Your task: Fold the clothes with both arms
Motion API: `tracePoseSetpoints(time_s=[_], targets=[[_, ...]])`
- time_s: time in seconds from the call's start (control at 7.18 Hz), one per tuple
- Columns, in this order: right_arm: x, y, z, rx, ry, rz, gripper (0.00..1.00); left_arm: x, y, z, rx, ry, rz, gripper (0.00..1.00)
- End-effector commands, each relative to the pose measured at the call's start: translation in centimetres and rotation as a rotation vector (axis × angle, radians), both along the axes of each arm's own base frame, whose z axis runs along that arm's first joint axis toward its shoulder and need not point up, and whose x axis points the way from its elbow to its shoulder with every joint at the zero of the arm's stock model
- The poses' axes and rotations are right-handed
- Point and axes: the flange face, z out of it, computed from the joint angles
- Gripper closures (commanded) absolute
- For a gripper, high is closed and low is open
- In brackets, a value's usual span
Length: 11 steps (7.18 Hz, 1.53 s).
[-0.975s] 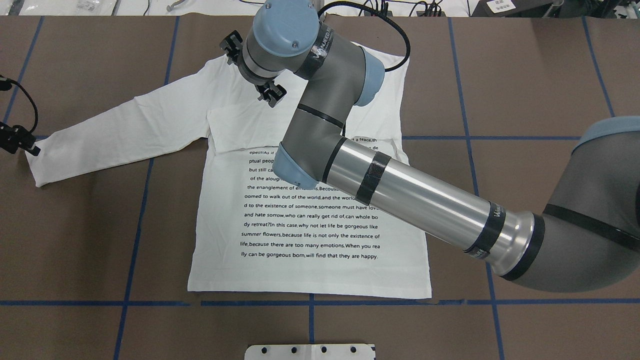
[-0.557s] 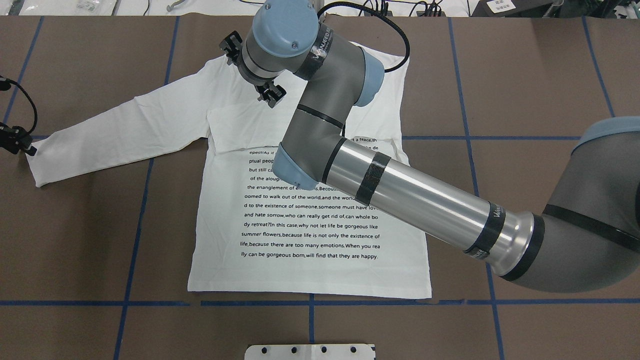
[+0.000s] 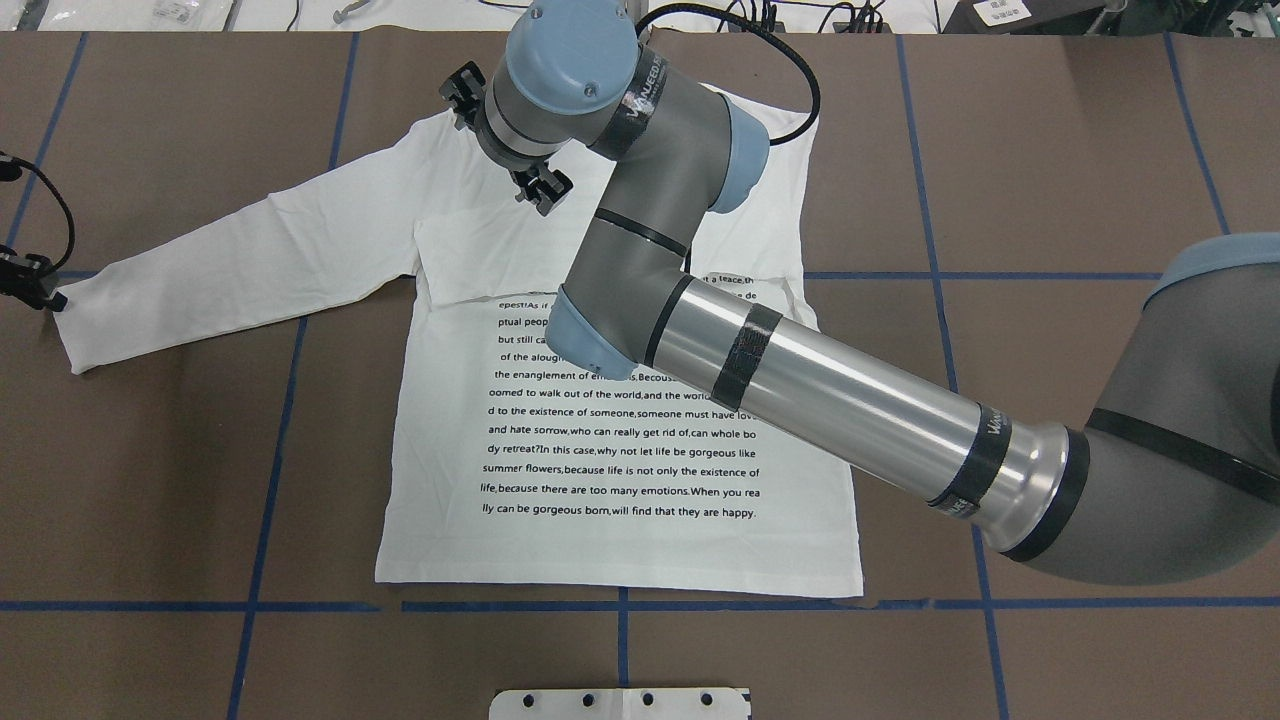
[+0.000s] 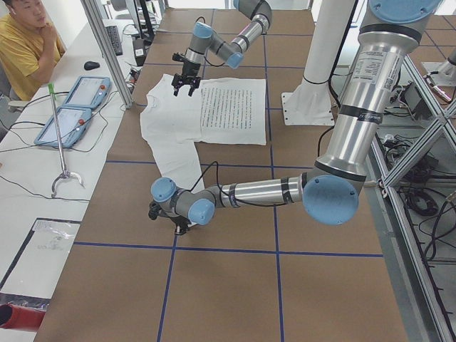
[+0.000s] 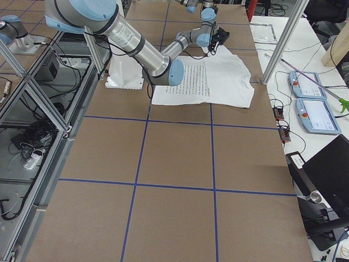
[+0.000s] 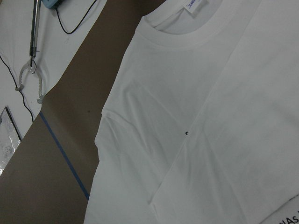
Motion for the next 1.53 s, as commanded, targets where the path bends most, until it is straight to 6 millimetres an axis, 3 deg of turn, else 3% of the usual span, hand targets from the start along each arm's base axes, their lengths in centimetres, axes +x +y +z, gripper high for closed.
tracePoseSetpoints(time_s=[0.0,0.56,0.7,0.84,0.98,1.39], targets=[[0.0,0.0,0.1,0.000,0.000,0.000,0.01,0.3,0.0,0.0,0.001,-0.002,0.005,1.00],[0.0,0.0,0.5,-0.001,0.001,0.000,0.01,0.6,-1.2,-2.3,0.040,0.013,0.005,0.99],[0.2,0.0,0.3,0.003,-0.002,0.001,0.01,0.6,-1.5,-2.3,0.064,-0.022,0.000,0.51],[0.6,0.3,0.3,0.007,-0.008,0.001,0.01,0.3,-2.2,-2.2,0.095,-0.079,-0.019,0.39],[0.7,0.3,0.6,0.007,-0.007,0.001,0.01,0.3,-2.2,-2.2,0.093,-0.079,-0.019,0.33],[0.7,0.3,0.6,0.005,-0.008,0.002,0.01,0.2,-1.8,-1.4,0.069,-0.078,-0.018,0.34]])
